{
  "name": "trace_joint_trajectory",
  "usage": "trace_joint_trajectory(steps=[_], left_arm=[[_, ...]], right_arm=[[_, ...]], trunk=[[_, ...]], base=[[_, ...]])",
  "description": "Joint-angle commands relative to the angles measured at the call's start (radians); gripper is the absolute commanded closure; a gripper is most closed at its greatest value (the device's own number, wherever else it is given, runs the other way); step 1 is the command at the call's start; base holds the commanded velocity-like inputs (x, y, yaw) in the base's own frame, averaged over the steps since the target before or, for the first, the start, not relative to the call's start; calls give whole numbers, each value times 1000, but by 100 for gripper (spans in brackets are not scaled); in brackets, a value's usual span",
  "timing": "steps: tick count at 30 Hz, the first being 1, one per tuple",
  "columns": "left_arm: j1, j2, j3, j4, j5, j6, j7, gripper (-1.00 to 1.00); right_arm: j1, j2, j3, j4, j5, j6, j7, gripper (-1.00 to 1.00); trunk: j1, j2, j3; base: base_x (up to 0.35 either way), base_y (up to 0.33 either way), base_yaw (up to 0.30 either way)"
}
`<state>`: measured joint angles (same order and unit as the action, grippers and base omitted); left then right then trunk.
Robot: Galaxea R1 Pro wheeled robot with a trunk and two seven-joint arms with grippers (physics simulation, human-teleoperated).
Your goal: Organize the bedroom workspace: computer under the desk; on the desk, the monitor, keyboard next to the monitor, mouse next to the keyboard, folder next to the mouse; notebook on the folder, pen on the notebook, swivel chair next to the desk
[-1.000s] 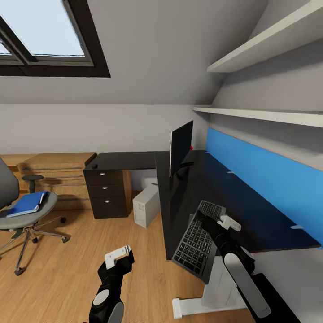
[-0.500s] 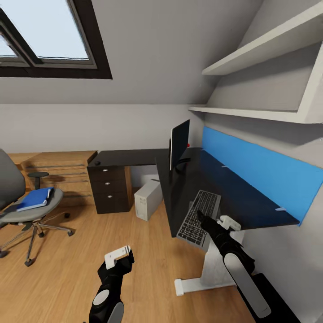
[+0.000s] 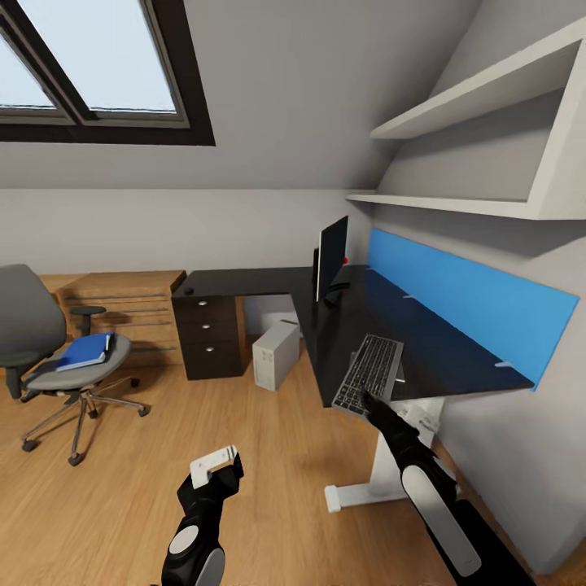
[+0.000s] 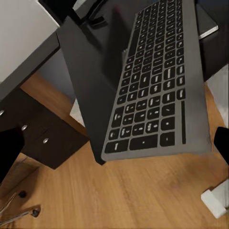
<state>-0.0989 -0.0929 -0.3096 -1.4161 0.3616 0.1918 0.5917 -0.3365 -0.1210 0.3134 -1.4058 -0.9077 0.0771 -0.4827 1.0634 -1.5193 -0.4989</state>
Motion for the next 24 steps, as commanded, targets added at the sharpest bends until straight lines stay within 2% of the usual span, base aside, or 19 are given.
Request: trace_joint_trajectory(steps=[1,5,9,11,12,13,14,17,20,22,24], left_arm=[[-1,0,-2,-1,5,4,7,-100],[-1,0,-2,-2,5,3,2,-100],[-1,1,-2,-5,5,3,2,-100],[-1,0,-3,-6,5,3,3,-100],[-1,-1,-3,-7,5,3,3,-100],[-1,-2,-3,-7,5,4,3,-100],[-1,-2,-3,-7,5,4,3,-100],[-1,-2,-3,-7,5,5,4,-100],[-1,-2,-5,-6,4,6,4,-100],[-1,-2,-6,-5,5,6,4,-100],[-1,-2,-6,-4,6,7,4,-100]], right_arm=[[-1,0,3,10,-4,-18,-7,-100],[-1,10,5,50,-10,-135,-5,-100],[-1,19,5,61,-29,-198,-4,-100],[-1,21,4,63,-63,-210,-4,-100],[-1,23,-6,63,-119,-217,-3,-100],[-1,22,-14,63,-156,-221,-2,-100],[-1,22,-24,62,-223,-224,0,-100],[-1,24,-24,65,-256,-226,1,-100],[-1,26,-19,72,-256,-227,1,-100],[-1,82,-19,79,-253,-227,1,-100],[-1,119,-23,84,-250,-228,1,-100]], trunk=[[0,-1,-1],[0,-1,-1],[0,-1,-1],[4,-8,-4],[8,-15,-7],[11,-22,-11],[15,-29,-14],[27,-50,-23],[38,-71,-32],[46,-85,-39],[54,-99,-45]], base=[[-35,18,0],[-17,9,0],[-4,2,0],[-1,1,0],[0,0,0],[0,0,0],[0,0,0],[0,0,0],[0,0,0],[0,0,0],[0,0,0]])
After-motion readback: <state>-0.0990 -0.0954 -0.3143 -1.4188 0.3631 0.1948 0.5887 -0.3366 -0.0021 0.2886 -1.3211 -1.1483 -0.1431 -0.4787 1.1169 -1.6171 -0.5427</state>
